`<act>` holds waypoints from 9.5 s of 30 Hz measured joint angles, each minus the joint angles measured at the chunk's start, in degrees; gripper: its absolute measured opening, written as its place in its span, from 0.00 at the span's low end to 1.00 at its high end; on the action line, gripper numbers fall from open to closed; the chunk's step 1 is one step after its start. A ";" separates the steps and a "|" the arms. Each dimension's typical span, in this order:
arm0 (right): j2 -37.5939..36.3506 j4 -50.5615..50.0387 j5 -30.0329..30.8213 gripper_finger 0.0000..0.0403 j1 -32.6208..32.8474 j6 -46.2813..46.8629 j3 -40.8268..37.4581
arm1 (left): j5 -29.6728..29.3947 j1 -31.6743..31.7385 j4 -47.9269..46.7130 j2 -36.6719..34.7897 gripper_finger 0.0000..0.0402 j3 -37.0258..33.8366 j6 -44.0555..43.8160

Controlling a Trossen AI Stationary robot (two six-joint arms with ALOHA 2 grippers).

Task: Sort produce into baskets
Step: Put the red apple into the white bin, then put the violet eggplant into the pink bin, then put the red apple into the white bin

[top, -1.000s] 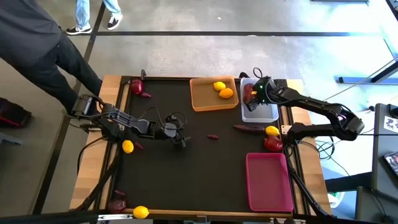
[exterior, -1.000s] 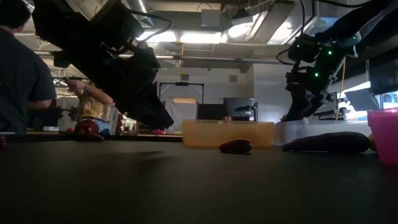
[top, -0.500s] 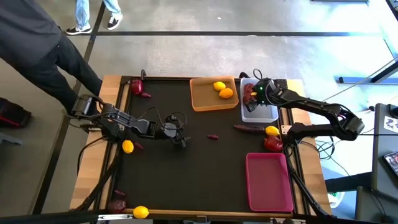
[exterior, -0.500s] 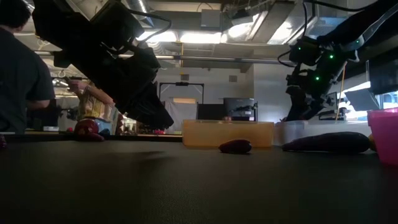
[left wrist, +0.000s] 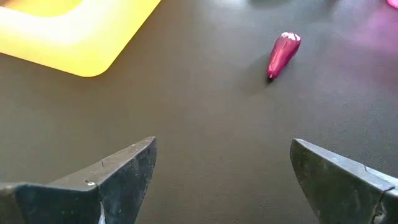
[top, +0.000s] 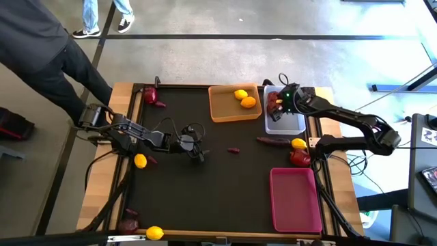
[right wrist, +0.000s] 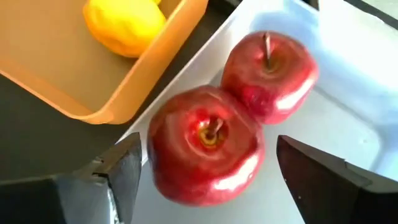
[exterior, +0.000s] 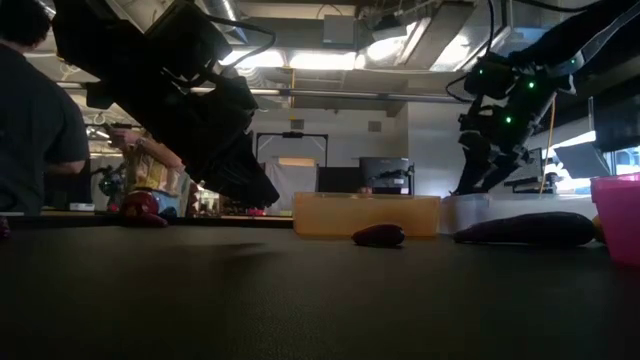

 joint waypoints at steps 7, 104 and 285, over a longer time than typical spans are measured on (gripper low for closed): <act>-2.37 -10.54 -1.87 0.77 0.04 -0.90 7.95 | 0.00 0.00 0.02 0.00 0.91 0.00 -0.18; 19.06 -18.19 6.79 0.42 40.94 1.29 4.86 | 0.02 -0.04 -0.02 0.00 0.90 0.00 0.00; 6.19 -56.21 -3.31 0.83 53.96 34.73 9.55 | 0.24 -0.07 -0.48 0.00 0.91 0.00 -0.61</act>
